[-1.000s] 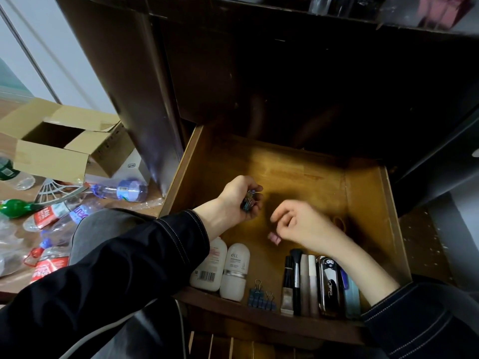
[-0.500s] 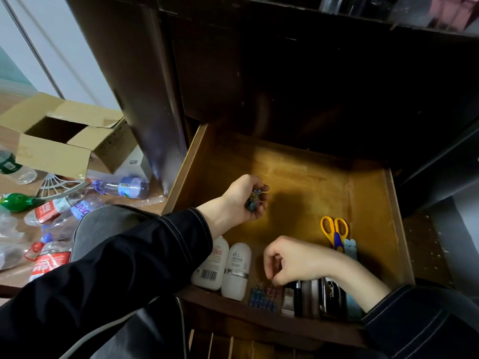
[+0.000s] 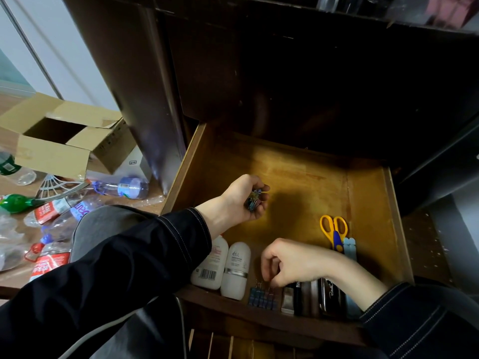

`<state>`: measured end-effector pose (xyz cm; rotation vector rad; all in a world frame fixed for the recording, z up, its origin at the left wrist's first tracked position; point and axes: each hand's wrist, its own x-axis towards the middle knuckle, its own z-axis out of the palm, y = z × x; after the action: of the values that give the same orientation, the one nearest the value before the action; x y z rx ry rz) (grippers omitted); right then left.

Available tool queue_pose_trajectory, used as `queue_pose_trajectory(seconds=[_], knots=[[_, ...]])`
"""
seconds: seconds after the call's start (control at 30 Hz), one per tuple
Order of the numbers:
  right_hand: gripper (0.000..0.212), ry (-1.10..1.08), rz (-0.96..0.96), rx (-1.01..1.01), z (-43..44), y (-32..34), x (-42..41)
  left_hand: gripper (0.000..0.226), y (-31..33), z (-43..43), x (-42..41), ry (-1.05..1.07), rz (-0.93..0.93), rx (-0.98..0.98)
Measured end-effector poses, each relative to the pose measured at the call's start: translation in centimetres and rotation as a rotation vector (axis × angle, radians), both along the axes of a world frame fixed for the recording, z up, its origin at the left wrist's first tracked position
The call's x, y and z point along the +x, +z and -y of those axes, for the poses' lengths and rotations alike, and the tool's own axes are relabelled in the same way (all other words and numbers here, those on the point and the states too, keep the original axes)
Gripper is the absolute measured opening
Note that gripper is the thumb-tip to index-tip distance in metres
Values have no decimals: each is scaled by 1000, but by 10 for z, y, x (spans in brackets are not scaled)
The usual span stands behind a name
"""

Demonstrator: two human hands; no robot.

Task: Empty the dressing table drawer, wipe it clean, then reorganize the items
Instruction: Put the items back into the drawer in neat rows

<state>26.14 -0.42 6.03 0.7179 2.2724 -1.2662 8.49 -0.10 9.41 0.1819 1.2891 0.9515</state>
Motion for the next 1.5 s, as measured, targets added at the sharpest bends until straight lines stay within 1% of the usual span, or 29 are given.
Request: queue_pose_trajectory(seconds=[0.33, 0.47, 0.53, 0.67, 0.73, 0.8, 0.83, 0.9, 1.0, 1.1, 1.17, 1.23, 1.37, 1.43, 1.5], knots=[[19, -26, 27, -36, 2, -2, 0, 13, 2, 1, 1, 0, 7, -6], [14, -82, 21, -24, 0, 1, 0, 16, 3, 2, 1, 10, 23, -21], [7, -158, -12, 46, -4, 5, 0, 18, 4, 2, 3, 6, 34, -37], [22, -398, -82, 326, -14, 20, 3, 26, 3, 4, 6, -41, 20, -80], [25, -568, -187, 460, -16, 25, 4, 30, 2, 4, 7, -84, -15, -91], [17, -733, -355, 505, -16, 29, 1, 34, 1, 5, 8, -143, -63, -102], [11, -773, -419, 495, -16, 30, 0, 36, 0, 5, 9, -178, -71, -106], [9, -736, -449, 461, -14, 31, -4, 40, 0, 6, 14, -250, -40, -97], [5, -637, -408, 438, -13, 28, -5, 43, 0, 6, 17, -306, 5, -66], [7, -669, -412, 445, -14, 27, -4, 48, -1, 5, 15, -313, 11, -54], [12, -712, -431, 432, -15, 28, -4, 50, -2, 4, 14, -309, 7, -47], [17, -711, -432, 417, -15, 27, -4, 45, -2, 4, 14, -309, 17, -35], [22, -649, -385, 401, -16, 24, -4, 37, -2, 6, 14, -293, 48, -34], [23, -663, -425, 386, -16, 24, -4, 34, -3, 6, 13, -301, 44, -30], [26, -727, -505, 341, -16, 26, -4, 30, -4, 5, 13, -292, 13, -24]])
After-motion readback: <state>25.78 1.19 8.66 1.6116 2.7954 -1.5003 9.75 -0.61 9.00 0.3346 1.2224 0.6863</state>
